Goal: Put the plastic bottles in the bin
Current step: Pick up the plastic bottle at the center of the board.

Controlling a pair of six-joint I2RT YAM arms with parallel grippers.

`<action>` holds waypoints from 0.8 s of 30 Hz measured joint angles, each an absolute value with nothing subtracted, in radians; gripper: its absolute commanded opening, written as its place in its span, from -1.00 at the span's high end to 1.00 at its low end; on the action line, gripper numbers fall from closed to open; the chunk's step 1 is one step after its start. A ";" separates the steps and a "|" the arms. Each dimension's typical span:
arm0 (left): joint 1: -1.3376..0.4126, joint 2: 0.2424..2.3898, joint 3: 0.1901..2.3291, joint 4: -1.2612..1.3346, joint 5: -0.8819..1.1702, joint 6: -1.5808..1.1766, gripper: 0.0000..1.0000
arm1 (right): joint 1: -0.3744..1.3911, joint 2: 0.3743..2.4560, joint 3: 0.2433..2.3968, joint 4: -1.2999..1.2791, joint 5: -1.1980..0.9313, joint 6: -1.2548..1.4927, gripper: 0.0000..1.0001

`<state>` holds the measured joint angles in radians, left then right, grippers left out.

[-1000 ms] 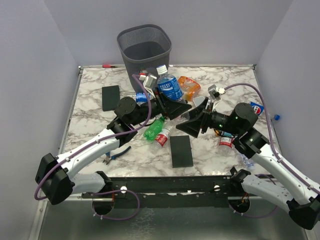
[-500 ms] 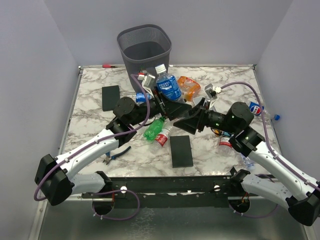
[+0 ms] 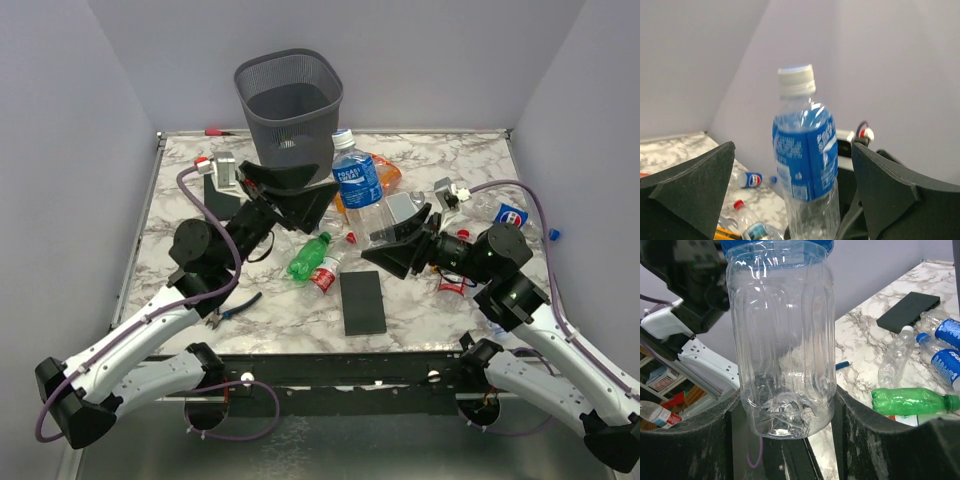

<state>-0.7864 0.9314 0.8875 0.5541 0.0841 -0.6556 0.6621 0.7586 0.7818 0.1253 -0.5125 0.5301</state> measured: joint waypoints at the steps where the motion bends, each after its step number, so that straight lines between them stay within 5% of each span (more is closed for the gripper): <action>1: -0.786 0.923 0.906 0.542 0.054 -0.637 -0.98 | 0.662 0.755 0.776 0.125 -0.513 0.530 0.40; 8: -0.786 0.988 1.118 0.436 -0.033 -0.585 -0.98 | 0.662 0.749 0.756 0.117 -0.513 0.530 0.41; 18: -0.786 1.139 1.288 0.179 -0.031 -0.591 -0.63 | 0.662 0.750 0.756 0.117 -0.513 0.530 0.42; 24: -0.786 1.160 1.307 0.123 -0.025 -0.607 0.08 | 0.662 0.757 0.756 0.094 -0.512 0.530 0.42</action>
<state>-0.7856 1.1599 1.3067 0.1226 -0.0246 -0.6071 0.6621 0.7567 0.7559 0.0940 -0.5117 0.5301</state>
